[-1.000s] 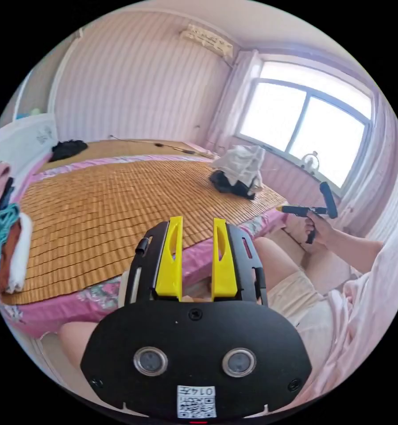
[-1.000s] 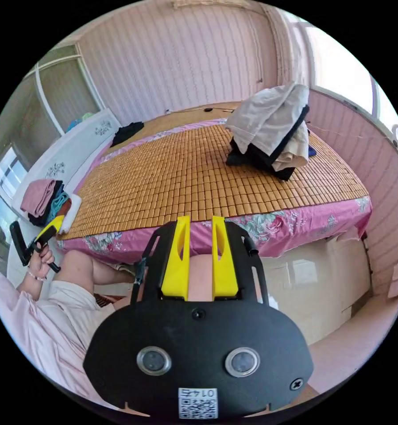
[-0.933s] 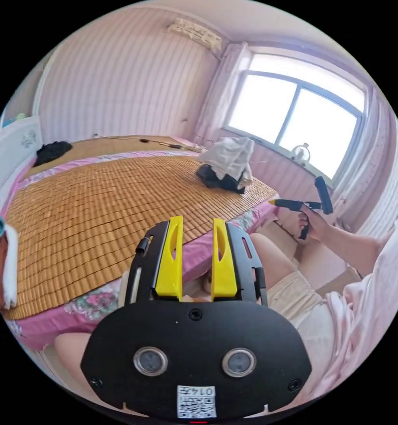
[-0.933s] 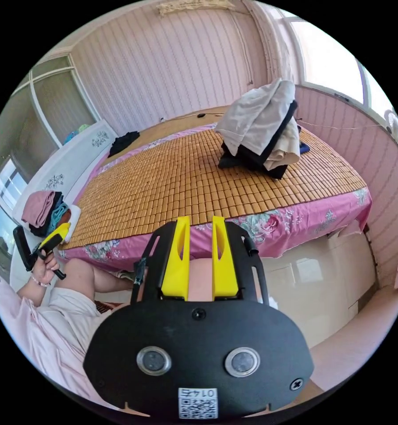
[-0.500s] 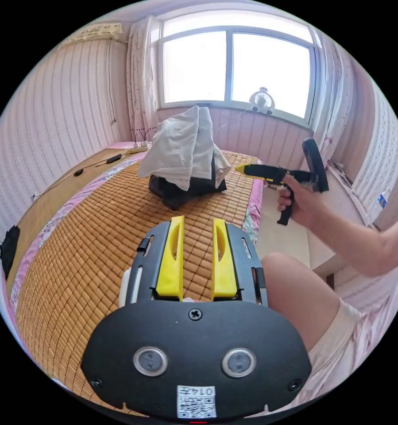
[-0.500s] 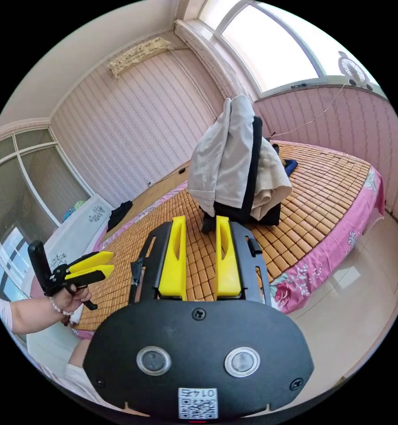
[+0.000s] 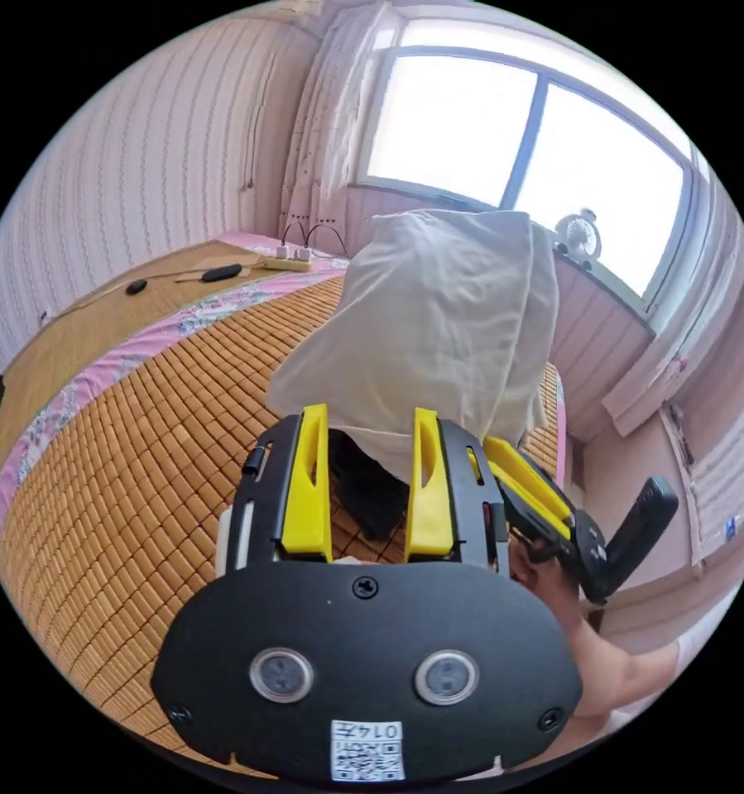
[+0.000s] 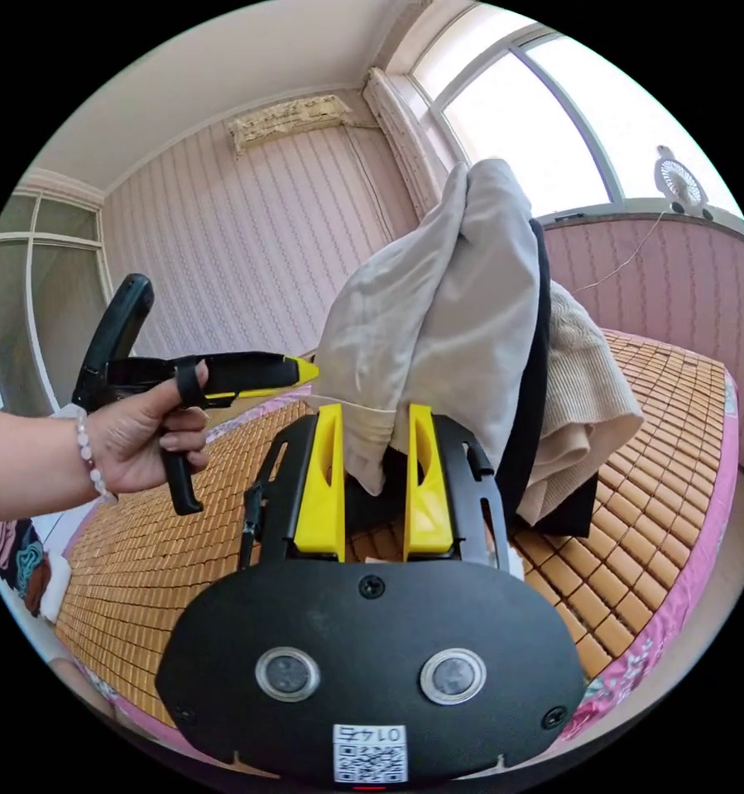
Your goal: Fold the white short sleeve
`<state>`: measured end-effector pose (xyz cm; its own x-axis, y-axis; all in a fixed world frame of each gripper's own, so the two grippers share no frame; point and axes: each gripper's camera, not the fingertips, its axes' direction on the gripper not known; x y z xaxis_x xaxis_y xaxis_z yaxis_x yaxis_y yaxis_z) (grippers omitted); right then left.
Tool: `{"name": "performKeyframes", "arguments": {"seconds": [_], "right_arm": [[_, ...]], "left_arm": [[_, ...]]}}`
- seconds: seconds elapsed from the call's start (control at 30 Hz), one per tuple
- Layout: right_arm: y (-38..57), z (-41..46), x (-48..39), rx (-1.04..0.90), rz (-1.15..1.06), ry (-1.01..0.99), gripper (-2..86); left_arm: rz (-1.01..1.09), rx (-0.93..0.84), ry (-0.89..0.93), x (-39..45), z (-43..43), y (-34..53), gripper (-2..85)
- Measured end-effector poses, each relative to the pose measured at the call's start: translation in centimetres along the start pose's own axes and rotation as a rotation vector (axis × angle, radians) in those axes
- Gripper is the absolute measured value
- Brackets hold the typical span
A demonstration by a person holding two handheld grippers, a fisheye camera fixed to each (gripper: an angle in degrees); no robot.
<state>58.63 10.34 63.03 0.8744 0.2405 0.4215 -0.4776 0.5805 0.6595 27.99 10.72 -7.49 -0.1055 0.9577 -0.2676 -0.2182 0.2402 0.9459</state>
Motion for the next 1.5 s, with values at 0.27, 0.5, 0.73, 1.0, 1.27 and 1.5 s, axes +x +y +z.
{"name": "performKeyframes", "arguments": {"seconds": [0.27,0.5,0.73,1.0,1.27,1.5], "right_arm": [[-3.0,-2.4,-1.7,0.068,-0.067,-0.215,2.3],[-4.5,-6.4,-10.1,0.065,-0.298,-0.407,1.8],[-3.9,-5.8,-19.0,-0.196,-0.248,-0.730,1.8],[-3.9,-7.6,-27.3,-0.264,-0.282,-0.749,2.2],[5.9,-3.5,-21.8,-0.962,-0.312,-0.454,4.7],[5.2,-2.7,-20.7,-0.958,-0.213,-0.387,7.5]], "left_arm": [[-0.248,0.015,0.320,-4.8,-0.4,-1.1,3.6],[-0.144,0.164,0.238,-6.6,-15.4,2.4,1.5],[-0.288,0.216,-0.017,-8.0,-26.4,9.2,1.0],[-0.074,0.260,-0.254,-4.2,-36.0,12.1,3.5],[-0.184,-0.058,0.204,-3.5,-23.3,23.0,5.9],[-0.287,-0.186,0.111,-4.8,-24.5,31.3,4.7]]}}
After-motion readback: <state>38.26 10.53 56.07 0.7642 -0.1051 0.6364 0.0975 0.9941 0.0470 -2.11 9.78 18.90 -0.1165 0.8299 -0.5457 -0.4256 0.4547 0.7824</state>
